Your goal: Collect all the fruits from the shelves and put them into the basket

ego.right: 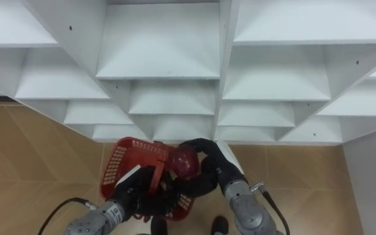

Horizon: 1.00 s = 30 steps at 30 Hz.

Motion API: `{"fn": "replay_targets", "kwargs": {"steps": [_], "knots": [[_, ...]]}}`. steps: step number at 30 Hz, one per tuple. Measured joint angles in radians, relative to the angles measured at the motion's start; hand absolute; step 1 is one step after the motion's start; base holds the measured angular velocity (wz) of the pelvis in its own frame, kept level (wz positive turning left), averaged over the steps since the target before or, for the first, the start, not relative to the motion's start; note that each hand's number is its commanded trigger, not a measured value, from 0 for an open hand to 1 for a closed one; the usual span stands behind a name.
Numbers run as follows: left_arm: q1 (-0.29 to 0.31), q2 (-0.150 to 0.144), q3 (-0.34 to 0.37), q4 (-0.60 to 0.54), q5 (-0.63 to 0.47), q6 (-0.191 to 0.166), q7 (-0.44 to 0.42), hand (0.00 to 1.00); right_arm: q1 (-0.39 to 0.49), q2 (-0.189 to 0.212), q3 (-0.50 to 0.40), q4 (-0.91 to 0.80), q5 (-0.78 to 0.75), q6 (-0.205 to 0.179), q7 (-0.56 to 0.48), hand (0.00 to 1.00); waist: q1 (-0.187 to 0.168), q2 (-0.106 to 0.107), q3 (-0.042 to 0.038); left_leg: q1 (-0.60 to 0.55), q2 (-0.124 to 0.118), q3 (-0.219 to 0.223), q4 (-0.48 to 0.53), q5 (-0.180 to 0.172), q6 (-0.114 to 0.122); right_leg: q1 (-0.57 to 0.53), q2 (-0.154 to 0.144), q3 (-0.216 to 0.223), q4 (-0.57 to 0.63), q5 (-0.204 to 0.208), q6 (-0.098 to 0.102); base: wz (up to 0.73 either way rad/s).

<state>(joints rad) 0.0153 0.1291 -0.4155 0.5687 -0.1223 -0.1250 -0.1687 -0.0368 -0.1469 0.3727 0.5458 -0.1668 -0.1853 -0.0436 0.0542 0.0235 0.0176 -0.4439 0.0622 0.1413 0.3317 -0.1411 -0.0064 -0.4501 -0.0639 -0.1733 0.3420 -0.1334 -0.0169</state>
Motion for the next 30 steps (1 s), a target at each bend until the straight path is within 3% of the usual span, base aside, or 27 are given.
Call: {"fn": "replay_targets", "kwargs": {"steps": [26,30], "knots": [[-0.024,0.017,-0.001,-0.011,0.000,0.000,0.002,1.00,-0.041,-0.004,0.018,0.024,0.002,-0.018,-0.010,1.00,-0.028,-0.011,0.0036,0.000,0.002,0.011,-0.006,0.000,0.000,-0.007,0.001,0.009,-0.002,0.001,-0.001,-0.01],[-0.021,0.023,-0.001,-0.021,0.000,0.000,0.002,1.00,-0.041,-0.003,0.018,0.038,0.000,-0.036,-0.010,1.00,-0.031,-0.013,0.0033,0.000,0.001,0.010,-0.007,0.000,0.000,-0.007,0.001,0.009,-0.002,0.001,-0.001,0.00]]}}
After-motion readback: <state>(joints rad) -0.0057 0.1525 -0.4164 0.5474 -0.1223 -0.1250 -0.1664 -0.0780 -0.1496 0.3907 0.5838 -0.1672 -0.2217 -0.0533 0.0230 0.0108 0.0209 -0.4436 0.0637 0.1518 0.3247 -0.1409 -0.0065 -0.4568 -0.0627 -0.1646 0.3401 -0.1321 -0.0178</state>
